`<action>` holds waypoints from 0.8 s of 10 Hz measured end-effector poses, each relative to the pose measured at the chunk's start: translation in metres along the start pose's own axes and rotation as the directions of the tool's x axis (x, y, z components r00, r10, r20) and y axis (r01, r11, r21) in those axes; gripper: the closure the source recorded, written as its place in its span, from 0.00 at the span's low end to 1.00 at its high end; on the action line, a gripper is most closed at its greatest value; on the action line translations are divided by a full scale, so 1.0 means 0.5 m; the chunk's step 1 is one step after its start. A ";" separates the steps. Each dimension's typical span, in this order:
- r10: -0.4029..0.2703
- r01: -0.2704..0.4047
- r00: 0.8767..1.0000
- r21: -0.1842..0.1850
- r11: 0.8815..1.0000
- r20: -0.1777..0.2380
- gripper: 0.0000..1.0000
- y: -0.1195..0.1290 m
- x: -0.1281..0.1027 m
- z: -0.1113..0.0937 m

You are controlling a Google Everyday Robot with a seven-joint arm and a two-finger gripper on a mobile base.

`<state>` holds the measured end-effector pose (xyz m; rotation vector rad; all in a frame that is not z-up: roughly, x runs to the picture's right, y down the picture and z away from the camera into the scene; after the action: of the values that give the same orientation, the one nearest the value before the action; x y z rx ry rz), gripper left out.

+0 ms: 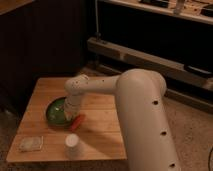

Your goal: Push the ceramic bowl across the table

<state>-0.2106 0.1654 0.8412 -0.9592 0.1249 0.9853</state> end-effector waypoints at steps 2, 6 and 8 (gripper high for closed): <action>0.006 -0.006 1.000 0.002 1.000 0.002 1.00 -0.008 0.009 -0.003; 0.027 -0.027 1.000 0.008 1.000 0.002 1.00 -0.029 0.035 -0.010; 0.027 -0.028 1.000 0.009 1.000 0.004 1.00 -0.032 0.035 -0.011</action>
<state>-0.1868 0.1698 0.8394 -0.9497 0.1394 1.0111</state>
